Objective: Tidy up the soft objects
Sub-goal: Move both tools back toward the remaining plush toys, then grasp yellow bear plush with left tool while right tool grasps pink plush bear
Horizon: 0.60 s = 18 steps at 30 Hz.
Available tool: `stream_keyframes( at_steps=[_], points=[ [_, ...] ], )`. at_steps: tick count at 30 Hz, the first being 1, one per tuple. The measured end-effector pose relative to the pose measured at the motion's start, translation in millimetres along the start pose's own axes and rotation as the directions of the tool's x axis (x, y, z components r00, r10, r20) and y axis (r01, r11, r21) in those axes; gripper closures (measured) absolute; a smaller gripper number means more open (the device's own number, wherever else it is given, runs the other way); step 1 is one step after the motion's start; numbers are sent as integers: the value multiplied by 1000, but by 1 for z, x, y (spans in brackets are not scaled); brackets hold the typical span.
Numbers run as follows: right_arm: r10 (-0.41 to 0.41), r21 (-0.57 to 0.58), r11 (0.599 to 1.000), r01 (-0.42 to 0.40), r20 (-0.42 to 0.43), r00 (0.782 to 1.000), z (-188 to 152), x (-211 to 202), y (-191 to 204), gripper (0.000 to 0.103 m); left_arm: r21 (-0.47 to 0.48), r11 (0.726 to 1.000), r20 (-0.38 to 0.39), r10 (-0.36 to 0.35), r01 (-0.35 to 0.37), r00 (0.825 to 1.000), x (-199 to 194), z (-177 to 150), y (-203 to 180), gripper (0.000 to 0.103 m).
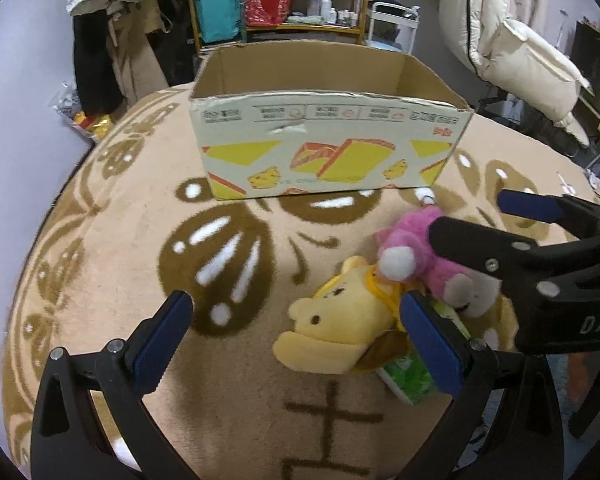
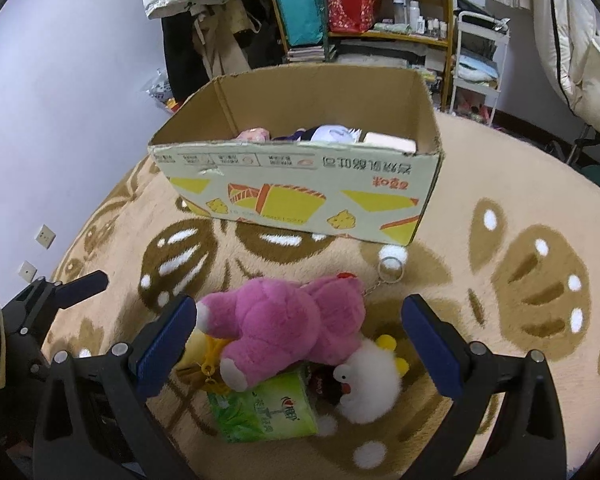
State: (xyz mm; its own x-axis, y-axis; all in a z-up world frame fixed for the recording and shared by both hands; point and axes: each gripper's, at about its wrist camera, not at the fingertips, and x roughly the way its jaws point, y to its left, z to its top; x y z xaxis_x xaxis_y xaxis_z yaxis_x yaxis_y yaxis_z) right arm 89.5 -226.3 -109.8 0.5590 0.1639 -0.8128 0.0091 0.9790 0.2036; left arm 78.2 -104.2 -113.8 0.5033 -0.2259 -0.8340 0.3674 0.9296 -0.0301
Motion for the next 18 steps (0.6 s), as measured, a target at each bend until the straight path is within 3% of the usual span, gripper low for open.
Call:
stream_keyframes(
  at_steps=[13,18],
  points=[
    [68,65,996,-60,-128,989,-7,29,-15,0,14,998,-68,-68,69,995,21,-2,-15,1],
    [88,93,993,-75,-142,986,-8,33,-20,0,32,998,-106,-52,55,993,33,-6,-22,1]
  ],
)
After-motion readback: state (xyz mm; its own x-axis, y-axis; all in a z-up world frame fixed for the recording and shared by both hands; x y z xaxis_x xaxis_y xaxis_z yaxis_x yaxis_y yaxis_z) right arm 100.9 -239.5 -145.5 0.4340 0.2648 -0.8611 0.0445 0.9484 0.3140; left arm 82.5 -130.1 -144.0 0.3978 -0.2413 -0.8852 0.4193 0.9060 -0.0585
